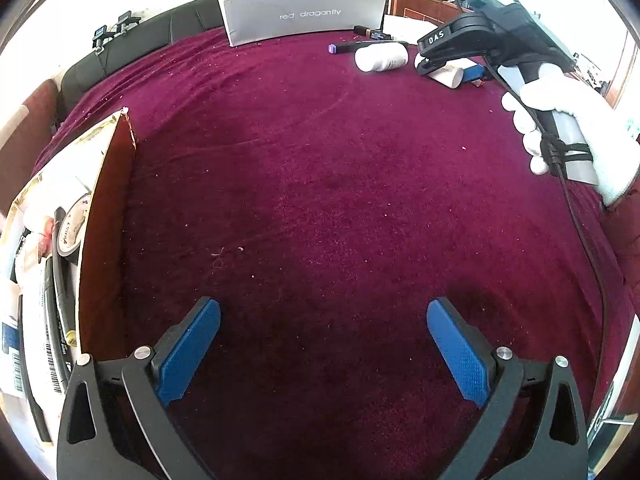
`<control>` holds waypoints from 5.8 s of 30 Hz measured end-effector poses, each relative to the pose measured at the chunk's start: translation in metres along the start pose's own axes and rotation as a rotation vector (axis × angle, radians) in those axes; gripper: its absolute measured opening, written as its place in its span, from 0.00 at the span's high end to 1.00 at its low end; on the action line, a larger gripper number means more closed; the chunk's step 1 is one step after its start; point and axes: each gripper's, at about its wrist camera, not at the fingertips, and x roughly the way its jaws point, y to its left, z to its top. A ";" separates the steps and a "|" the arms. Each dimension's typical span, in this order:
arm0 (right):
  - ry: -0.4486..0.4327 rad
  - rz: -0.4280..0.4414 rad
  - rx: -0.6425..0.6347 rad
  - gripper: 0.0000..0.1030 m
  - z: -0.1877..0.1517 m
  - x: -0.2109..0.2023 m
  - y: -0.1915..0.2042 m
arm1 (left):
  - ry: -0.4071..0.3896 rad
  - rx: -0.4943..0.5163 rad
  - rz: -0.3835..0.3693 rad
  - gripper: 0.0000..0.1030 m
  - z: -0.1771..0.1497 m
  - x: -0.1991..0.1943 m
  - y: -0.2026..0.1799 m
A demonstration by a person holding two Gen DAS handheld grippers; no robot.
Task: Organize objects
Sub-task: 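Move both grippers to the pile and grasp a white pill bottle with the right gripper, then grasp a white pill bottle with red label with the left gripper while the right gripper holds its bottle, then carry both pill bottles over the tray and lower them inside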
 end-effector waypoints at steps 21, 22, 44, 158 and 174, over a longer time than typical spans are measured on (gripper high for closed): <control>-0.087 0.253 0.201 0.70 -0.070 -0.037 -0.044 | -0.263 0.219 0.022 0.06 0.171 0.020 -0.032; -0.094 0.270 0.215 0.70 -0.070 -0.037 -0.047 | -0.258 0.237 0.017 0.06 0.178 0.026 -0.036; -0.092 0.382 0.285 0.70 -0.074 -0.036 -0.062 | -0.148 0.217 -0.092 0.06 0.225 0.120 -0.063; -0.193 0.333 -0.073 0.70 -0.130 -0.175 0.081 | -0.321 -0.135 -0.058 0.70 0.033 -0.107 0.036; -0.160 0.423 -0.238 0.70 -0.148 -0.188 0.177 | -0.341 -0.297 -0.019 0.70 -0.017 -0.117 0.118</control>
